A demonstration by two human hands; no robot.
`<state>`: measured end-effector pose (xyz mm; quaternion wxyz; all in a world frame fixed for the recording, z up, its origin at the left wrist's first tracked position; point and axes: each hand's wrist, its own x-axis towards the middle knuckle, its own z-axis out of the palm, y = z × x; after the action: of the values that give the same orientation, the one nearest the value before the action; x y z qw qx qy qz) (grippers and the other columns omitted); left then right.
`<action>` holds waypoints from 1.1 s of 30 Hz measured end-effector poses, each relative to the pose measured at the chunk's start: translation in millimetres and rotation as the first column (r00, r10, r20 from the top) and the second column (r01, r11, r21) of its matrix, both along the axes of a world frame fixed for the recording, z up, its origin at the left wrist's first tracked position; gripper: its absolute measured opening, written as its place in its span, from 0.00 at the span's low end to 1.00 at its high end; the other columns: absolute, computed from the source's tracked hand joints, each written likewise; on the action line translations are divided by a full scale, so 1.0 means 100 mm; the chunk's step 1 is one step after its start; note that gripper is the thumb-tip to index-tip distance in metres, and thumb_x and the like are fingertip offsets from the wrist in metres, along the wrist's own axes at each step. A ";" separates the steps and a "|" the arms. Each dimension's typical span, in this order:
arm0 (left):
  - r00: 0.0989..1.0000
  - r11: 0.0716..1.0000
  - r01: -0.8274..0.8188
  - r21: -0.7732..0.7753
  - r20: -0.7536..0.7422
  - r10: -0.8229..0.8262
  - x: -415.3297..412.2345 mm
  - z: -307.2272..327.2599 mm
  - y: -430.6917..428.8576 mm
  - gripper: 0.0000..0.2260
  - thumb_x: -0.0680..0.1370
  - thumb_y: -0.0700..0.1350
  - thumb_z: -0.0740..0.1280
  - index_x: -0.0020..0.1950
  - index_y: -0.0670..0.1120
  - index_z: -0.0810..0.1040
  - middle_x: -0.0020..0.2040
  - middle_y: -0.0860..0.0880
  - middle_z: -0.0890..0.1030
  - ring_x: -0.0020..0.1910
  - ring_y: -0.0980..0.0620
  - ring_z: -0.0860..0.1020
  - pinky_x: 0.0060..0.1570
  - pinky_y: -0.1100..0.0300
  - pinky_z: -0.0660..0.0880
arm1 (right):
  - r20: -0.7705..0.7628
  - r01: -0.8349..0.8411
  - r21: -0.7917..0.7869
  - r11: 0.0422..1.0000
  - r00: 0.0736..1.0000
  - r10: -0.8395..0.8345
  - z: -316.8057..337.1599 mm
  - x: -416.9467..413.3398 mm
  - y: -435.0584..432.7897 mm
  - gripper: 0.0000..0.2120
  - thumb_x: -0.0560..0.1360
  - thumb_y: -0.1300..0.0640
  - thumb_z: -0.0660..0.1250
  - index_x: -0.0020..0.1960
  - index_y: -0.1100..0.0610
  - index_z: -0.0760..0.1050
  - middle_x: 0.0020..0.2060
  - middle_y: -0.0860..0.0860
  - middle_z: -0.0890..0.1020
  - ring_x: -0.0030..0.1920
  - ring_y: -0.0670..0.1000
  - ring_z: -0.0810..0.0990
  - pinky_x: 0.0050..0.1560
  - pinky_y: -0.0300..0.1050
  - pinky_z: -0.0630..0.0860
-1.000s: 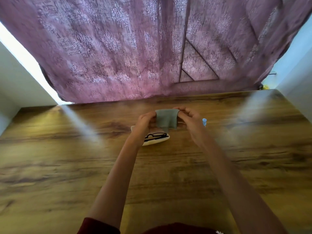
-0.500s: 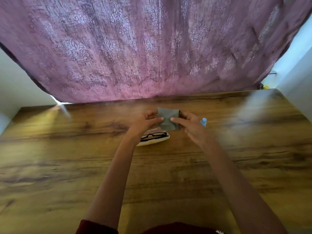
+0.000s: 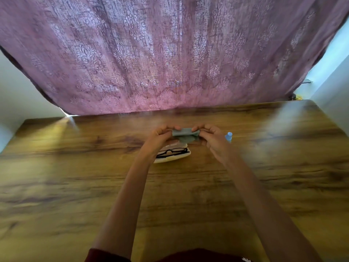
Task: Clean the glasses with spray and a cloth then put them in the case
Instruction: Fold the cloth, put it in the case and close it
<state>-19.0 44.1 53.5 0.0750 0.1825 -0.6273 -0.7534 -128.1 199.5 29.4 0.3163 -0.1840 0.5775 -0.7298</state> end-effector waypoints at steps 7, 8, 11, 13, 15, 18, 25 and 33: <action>1.000 0.997 -0.005 -0.071 0.026 0.007 0.04 -0.02 -0.06 0.12 0.78 0.32 0.61 0.55 0.46 0.78 0.51 0.45 0.80 0.50 0.51 0.78 0.56 0.56 0.75 | -0.002 -0.063 0.024 0.998 0.998 0.063 0.02 0.00 0.00 0.16 0.78 0.67 0.61 0.39 0.53 0.81 0.49 0.55 0.82 0.54 0.52 0.81 0.49 0.44 0.80; 1.000 0.997 -0.011 -0.077 0.028 0.013 0.04 -0.03 -0.07 0.12 0.79 0.33 0.60 0.55 0.45 0.79 0.51 0.45 0.80 0.50 0.51 0.78 0.55 0.58 0.75 | -0.008 -0.079 0.024 0.997 0.997 0.080 0.03 0.01 0.01 0.15 0.78 0.67 0.61 0.40 0.53 0.81 0.49 0.54 0.82 0.54 0.52 0.82 0.49 0.43 0.80; 0.999 0.994 -0.028 -0.103 0.041 0.033 0.03 -0.07 -0.09 0.10 0.80 0.36 0.60 0.57 0.42 0.78 0.50 0.46 0.80 0.49 0.52 0.77 0.51 0.62 0.74 | -0.021 -0.113 0.032 0.993 0.993 0.114 0.05 0.02 0.02 0.14 0.77 0.68 0.62 0.40 0.54 0.81 0.49 0.55 0.82 0.54 0.52 0.82 0.51 0.44 0.79; 0.998 0.995 -0.032 -0.099 0.043 0.037 0.02 -0.10 -0.10 0.09 0.80 0.37 0.60 0.57 0.43 0.78 0.50 0.47 0.80 0.49 0.52 0.78 0.52 0.61 0.75 | -0.035 -0.114 0.056 0.992 0.993 0.116 0.05 0.02 0.02 0.15 0.77 0.69 0.63 0.40 0.54 0.82 0.50 0.56 0.82 0.55 0.53 0.82 0.53 0.46 0.79; 0.999 0.998 -0.037 -0.054 0.031 0.039 0.02 -0.11 -0.10 0.09 0.81 0.38 0.59 0.53 0.45 0.79 0.49 0.47 0.81 0.51 0.51 0.79 0.56 0.57 0.75 | -0.056 -0.103 0.095 0.990 0.993 0.108 0.06 0.03 0.01 0.16 0.76 0.70 0.64 0.38 0.53 0.82 0.50 0.56 0.82 0.55 0.53 0.82 0.54 0.47 0.80; 0.998 0.999 -0.049 -0.011 0.028 0.049 0.02 -0.11 -0.09 0.12 0.81 0.38 0.58 0.49 0.47 0.81 0.50 0.47 0.81 0.52 0.50 0.78 0.58 0.56 0.75 | -0.084 -0.097 0.140 0.985 0.990 0.110 0.06 0.04 0.00 0.17 0.75 0.70 0.64 0.37 0.52 0.83 0.51 0.56 0.82 0.55 0.53 0.82 0.52 0.46 0.80; 0.994 0.996 -0.051 -0.076 0.097 0.059 0.08 -0.07 -0.13 0.16 0.71 0.57 0.71 0.54 0.51 0.81 0.52 0.52 0.82 0.55 0.53 0.79 0.54 0.62 0.75 | -0.065 -0.074 0.162 0.984 0.994 0.085 0.09 0.08 0.00 0.14 0.75 0.70 0.64 0.39 0.55 0.83 0.50 0.55 0.83 0.53 0.52 0.83 0.50 0.45 0.81; 0.985 0.974 -0.085 -0.208 0.127 0.113 0.09 -0.09 -0.14 0.13 0.73 0.49 0.73 0.56 0.52 0.79 0.56 0.45 0.81 0.58 0.47 0.77 0.62 0.51 0.72 | 0.062 0.003 0.120 0.993 0.998 -0.010 0.10 0.12 -0.01 0.06 0.77 0.63 0.65 0.50 0.63 0.79 0.53 0.59 0.81 0.57 0.57 0.80 0.56 0.53 0.78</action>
<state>-9.6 29.8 44.0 0.0872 0.2566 -0.6943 -0.6667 -116.5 198.1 38.9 0.3423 -0.1400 0.6106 -0.7003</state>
